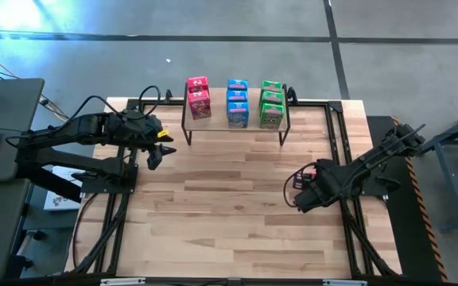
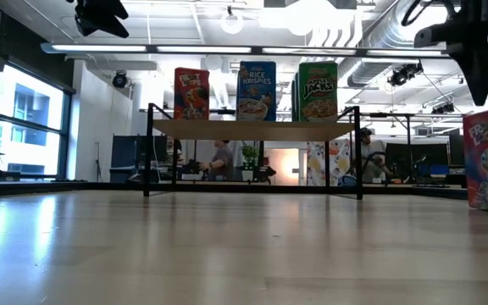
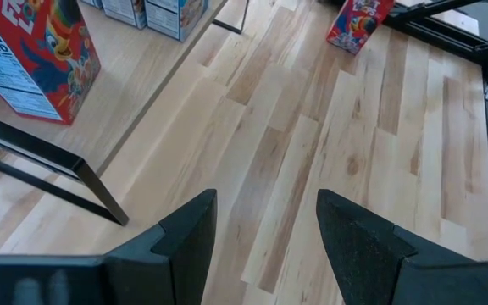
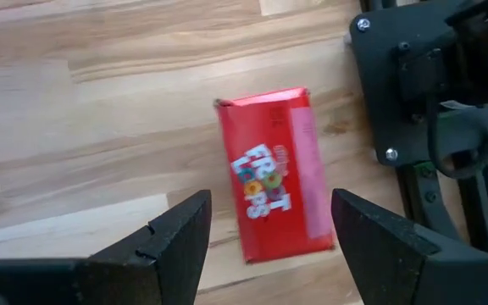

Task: Stack cereal on shelf
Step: Put the red cereal box on the center of the table aligned with the other red cereal boxes

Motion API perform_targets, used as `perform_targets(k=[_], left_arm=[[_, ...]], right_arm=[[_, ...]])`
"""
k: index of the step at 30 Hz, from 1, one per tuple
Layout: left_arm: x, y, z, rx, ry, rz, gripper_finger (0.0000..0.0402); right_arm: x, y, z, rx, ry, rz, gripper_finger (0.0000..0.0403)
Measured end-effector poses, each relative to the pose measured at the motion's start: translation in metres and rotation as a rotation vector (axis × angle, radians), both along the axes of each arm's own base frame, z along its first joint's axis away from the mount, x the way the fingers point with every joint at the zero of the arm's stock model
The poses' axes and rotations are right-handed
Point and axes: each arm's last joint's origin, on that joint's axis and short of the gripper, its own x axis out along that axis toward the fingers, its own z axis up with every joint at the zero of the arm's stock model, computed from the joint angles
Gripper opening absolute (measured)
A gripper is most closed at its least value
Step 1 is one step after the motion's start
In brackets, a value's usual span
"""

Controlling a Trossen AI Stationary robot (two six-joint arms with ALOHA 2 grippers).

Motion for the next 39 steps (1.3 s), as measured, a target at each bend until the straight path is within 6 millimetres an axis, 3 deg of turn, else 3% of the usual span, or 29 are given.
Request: perform_targets(k=[5,16,25,30,39], left_arm=[[0.000,0.000,0.000,0.010,0.002,-0.009,0.0196],[0.000,0.001,0.000,0.028,0.004,0.010,0.0196],[0.000,0.001,0.000,0.028,0.004,0.010,0.0196],[0.000,0.001,0.000,0.028,0.004,0.010,0.0196],[0.002,0.001,-0.001,-0.001,0.007,0.033,0.0196]], right_arm=[[0.000,0.001,-0.017,0.034,0.001,-0.002,0.0236],[-0.001,-0.004,-0.030,0.065,0.026,-0.010,0.0232],[0.002,-0.005,-0.030,0.077,0.008,-0.009,0.0145],[0.005,-0.003,-0.024,0.081,-0.010,0.015,0.0113],[0.019,0.000,0.004,0.048,-0.125,0.145,0.0120]])
